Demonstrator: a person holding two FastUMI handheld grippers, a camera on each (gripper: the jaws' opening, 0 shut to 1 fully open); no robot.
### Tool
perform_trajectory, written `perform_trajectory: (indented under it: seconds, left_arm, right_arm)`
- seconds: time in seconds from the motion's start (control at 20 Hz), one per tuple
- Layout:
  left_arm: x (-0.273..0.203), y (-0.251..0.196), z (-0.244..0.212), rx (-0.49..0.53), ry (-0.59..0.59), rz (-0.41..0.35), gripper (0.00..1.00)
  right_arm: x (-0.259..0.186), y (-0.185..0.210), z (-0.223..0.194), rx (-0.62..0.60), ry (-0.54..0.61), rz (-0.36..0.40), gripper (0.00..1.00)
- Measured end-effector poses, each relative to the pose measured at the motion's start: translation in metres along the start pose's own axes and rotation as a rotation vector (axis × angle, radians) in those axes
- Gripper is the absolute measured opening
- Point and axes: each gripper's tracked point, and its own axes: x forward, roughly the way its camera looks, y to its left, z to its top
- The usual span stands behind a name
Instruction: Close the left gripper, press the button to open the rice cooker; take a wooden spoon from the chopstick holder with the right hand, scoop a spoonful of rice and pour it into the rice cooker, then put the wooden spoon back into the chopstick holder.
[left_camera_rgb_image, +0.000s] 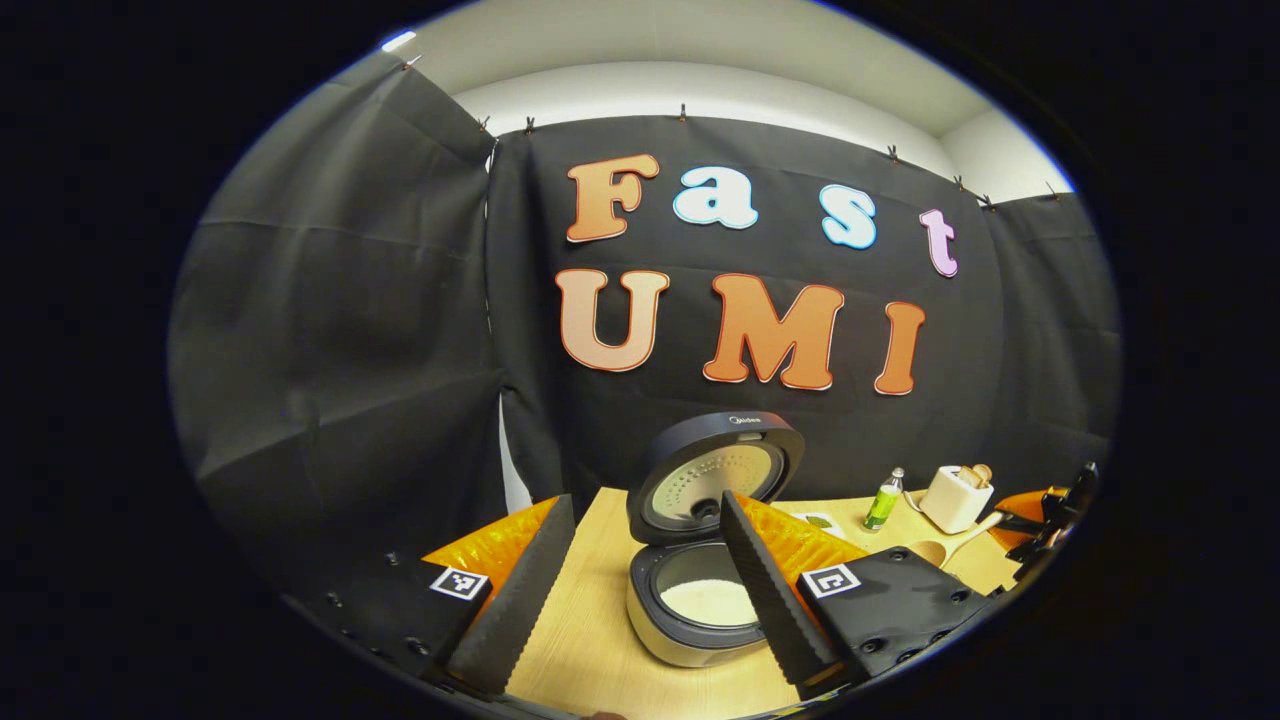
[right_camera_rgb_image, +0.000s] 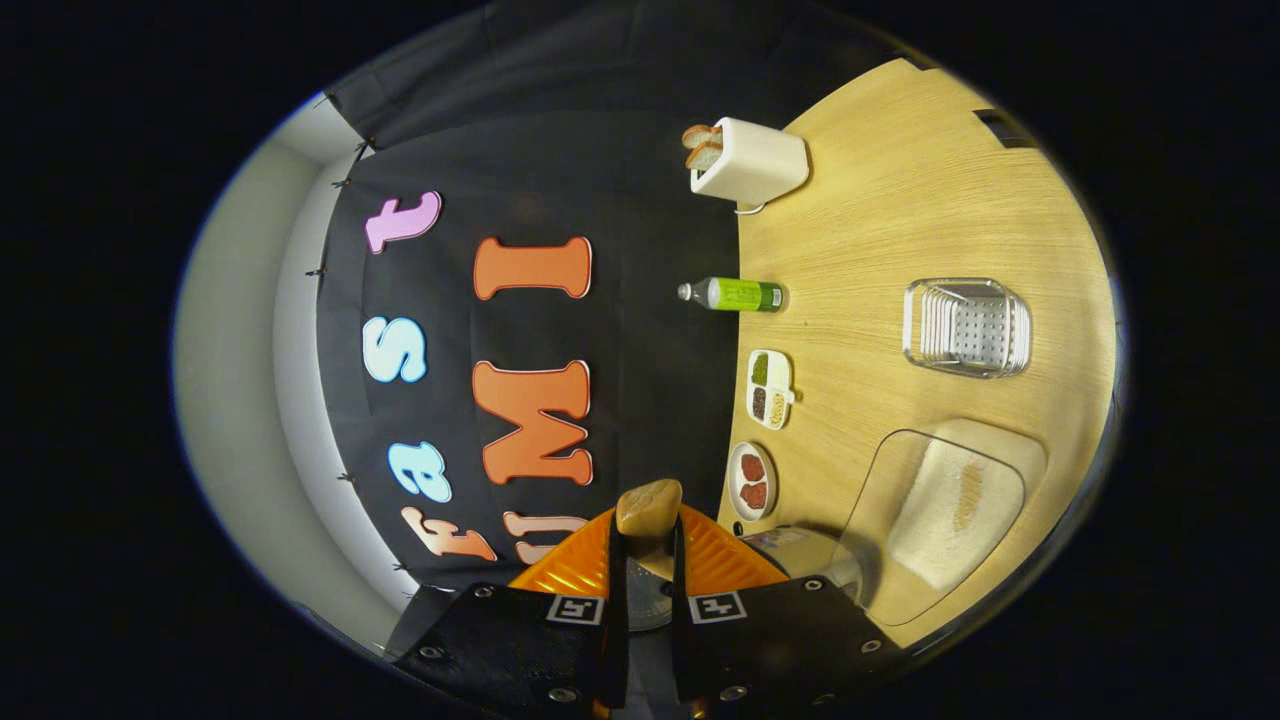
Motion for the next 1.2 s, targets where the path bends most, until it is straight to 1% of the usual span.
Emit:
perform_trajectory:
  seconds: [0.05, 0.1, 0.25, 0.3, 0.4, 0.5, 0.6, 0.65, 0.75, 0.8, 0.85, 0.9, 0.95, 1.05, 1.1, 1.15, 1.2]
  left_arm:
    - [0.000, 0.000, 0.002, 0.002, -0.003, 0.001, 1.00]
    - [0.001, 0.001, 0.003, 0.003, -0.005, -0.001, 0.98]
    - [0.001, 0.002, 0.003, -0.001, -0.006, -0.002, 0.98]
    - [0.001, 0.003, 0.002, -0.004, -0.005, 0.000, 0.94]
    - [0.000, 0.005, 0.000, -0.009, 0.001, 0.001, 0.95]
    - [0.000, 0.006, -0.002, -0.008, 0.010, 0.002, 1.00]
    - [0.000, 0.006, -0.003, -0.004, 0.012, 0.001, 0.98]
    - [0.001, 0.007, -0.003, -0.004, 0.010, -0.001, 1.00]
    - [0.000, 0.001, -0.003, -0.014, 0.012, -0.031, 0.95]
    - [0.000, 0.001, -0.005, -0.017, 0.014, -0.038, 1.00]
    - [0.001, 0.002, -0.005, -0.014, 0.015, -0.037, 0.98]
    - [0.001, 0.004, -0.005, -0.008, 0.015, -0.033, 1.00]
    - [0.002, 0.006, -0.005, -0.005, 0.016, -0.029, 0.98]
    - [0.001, 0.007, -0.007, -0.008, 0.021, -0.028, 0.98]
    - [0.000, 0.008, -0.008, -0.009, 0.023, -0.027, 1.00]
    - [0.002, 0.009, -0.008, -0.010, 0.024, -0.024, 0.98]
    - [0.003, 0.010, -0.008, -0.011, 0.024, -0.021, 1.00]
  right_arm:
    - [0.004, 0.007, -0.005, 0.000, 0.007, 0.007, 0.17]
    - [0.010, 0.013, -0.008, -0.001, 0.012, 0.012, 0.17]
    - [0.028, 0.027, -0.021, -0.014, 0.033, 0.019, 0.17]
    - [0.034, 0.032, -0.024, -0.020, 0.037, 0.021, 0.17]
    - [0.048, 0.038, -0.035, -0.030, 0.044, 0.024, 0.17]
    - [0.063, 0.046, -0.045, -0.048, 0.052, 0.027, 0.17]
    - [0.076, 0.053, -0.055, -0.080, 0.057, 0.034, 0.17]
    - [0.080, 0.058, -0.061, -0.103, 0.060, 0.037, 0.17]
    - [0.091, 0.066, -0.071, -0.149, 0.063, 0.045, 0.17]
    - [0.095, 0.070, -0.076, -0.172, 0.066, 0.050, 0.17]
    - [0.097, 0.074, -0.080, -0.192, 0.067, 0.055, 0.17]
    - [0.100, 0.078, -0.083, -0.207, 0.065, 0.060, 0.17]
    - [0.103, 0.082, -0.086, -0.224, 0.064, 0.070, 0.17]
    - [0.105, 0.086, -0.093, -0.255, 0.070, 0.082, 0.17]
    - [0.107, 0.088, -0.095, -0.270, 0.073, 0.086, 0.17]
    - [0.108, 0.090, -0.097, -0.290, 0.073, 0.089, 0.17]
    - [0.110, 0.091, -0.098, -0.314, 0.072, 0.092, 0.17]
